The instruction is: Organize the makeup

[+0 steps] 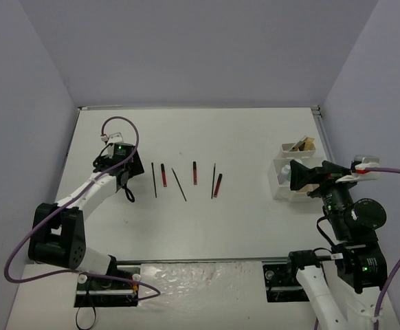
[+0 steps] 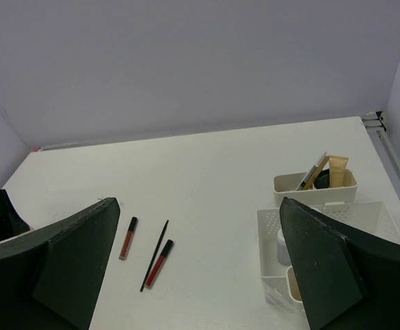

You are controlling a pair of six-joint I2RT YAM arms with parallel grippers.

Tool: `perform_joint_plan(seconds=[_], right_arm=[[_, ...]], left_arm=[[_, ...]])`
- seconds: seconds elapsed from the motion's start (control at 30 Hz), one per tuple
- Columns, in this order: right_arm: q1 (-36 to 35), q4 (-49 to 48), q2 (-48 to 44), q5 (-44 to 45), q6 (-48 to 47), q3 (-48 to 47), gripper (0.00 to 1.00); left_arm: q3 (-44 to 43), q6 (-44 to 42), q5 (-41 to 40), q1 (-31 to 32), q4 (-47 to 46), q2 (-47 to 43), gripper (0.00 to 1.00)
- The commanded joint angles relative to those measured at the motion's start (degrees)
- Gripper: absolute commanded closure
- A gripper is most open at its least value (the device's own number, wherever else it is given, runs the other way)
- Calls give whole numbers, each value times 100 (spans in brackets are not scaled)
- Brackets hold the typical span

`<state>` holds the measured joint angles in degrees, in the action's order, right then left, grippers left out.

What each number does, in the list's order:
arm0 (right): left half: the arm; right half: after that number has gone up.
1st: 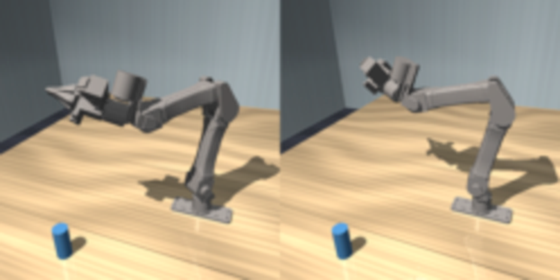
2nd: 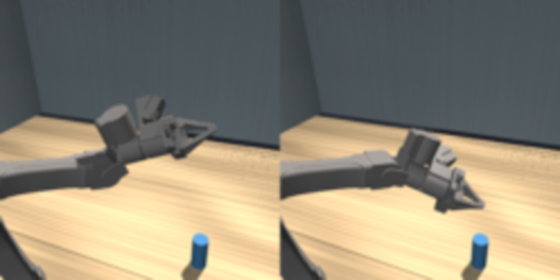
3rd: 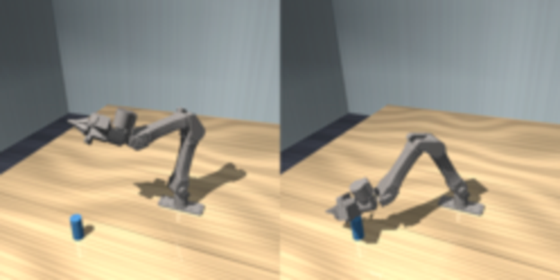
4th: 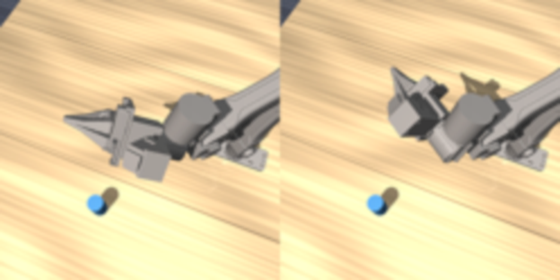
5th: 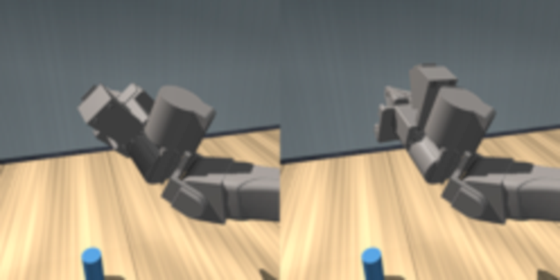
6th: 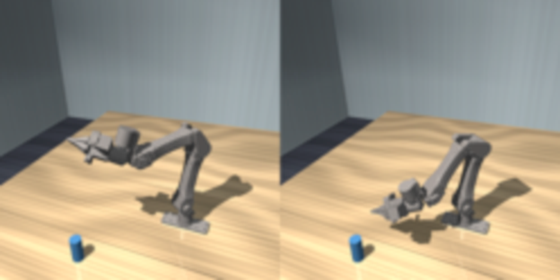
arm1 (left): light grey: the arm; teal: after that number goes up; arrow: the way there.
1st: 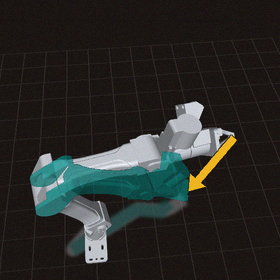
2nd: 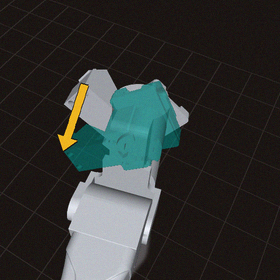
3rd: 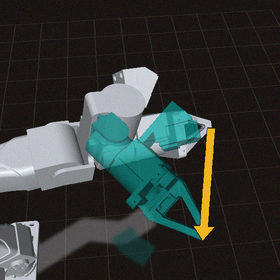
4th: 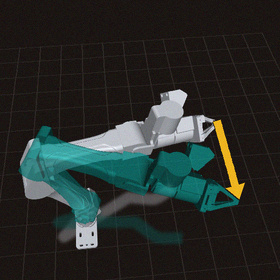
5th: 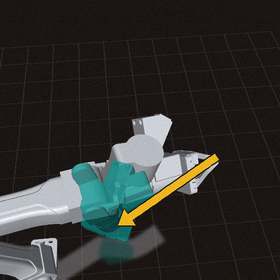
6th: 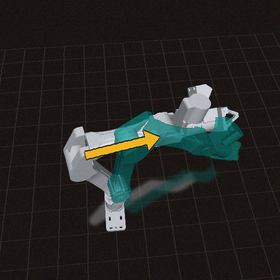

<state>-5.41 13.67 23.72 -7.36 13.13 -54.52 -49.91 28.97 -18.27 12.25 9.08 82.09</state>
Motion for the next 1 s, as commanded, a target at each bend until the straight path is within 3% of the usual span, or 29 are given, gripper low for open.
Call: perform_joint_plan(seconds=[0.0,0.33,0.97], right_arm=[[-153,-314,-101,13,-186,70,0],[-268,-259,-148,-29,-346,67,0],[-415,-259,-379,-50,-538,239,0]], left_arm=[[-226,17,-263,-30,-803,69,14],[265,-14,-212,-21,-1777,226,19],[741,155,-716,14,-2559,431,29]])
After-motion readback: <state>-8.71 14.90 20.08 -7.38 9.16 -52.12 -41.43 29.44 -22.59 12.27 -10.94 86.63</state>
